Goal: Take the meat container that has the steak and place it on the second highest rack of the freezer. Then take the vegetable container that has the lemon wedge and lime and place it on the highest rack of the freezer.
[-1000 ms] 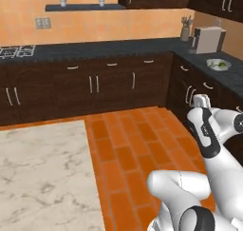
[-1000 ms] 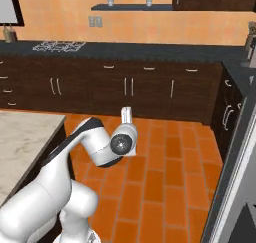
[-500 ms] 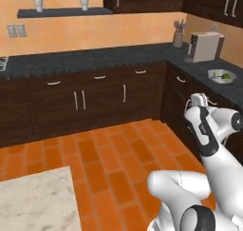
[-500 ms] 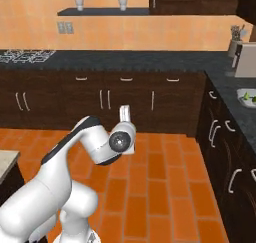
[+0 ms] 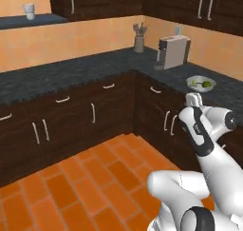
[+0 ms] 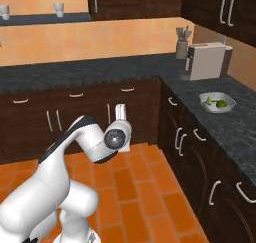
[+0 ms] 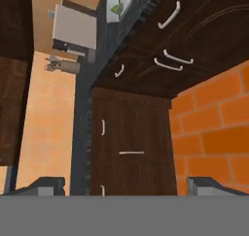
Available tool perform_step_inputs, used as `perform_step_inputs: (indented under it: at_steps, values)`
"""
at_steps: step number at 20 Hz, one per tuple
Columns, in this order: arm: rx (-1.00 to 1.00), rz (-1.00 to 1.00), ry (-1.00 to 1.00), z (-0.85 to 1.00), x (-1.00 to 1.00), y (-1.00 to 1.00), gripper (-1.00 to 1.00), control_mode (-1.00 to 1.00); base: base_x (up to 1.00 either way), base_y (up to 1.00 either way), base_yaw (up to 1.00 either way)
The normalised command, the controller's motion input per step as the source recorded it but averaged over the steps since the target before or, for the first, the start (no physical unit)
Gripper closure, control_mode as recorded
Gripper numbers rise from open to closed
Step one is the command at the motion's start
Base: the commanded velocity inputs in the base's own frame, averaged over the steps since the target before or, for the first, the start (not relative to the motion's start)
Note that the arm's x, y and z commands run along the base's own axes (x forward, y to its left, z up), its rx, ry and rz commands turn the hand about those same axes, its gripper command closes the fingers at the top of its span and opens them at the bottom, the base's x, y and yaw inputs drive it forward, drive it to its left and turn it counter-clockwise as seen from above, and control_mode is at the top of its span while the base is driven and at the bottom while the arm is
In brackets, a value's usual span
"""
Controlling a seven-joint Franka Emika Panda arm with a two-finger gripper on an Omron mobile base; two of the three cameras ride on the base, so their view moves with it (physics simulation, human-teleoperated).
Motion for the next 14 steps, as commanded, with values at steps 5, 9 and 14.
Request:
perform_step_inputs:
  at_steps: [5,9,14]
  values:
    - [0.0,0.0,0.0,0.0,0.0,0.0,-1.0,1.0,0.99,0.06,-0.64]
    - [0.0,0.0,0.0,0.0,0.0,0.0,-1.0,1.0,0.92,0.33,-0.7]
    - [0.0,0.0,0.0,0.0,0.0,0.0,-1.0,1.0,0.98,0.53,-0.65]
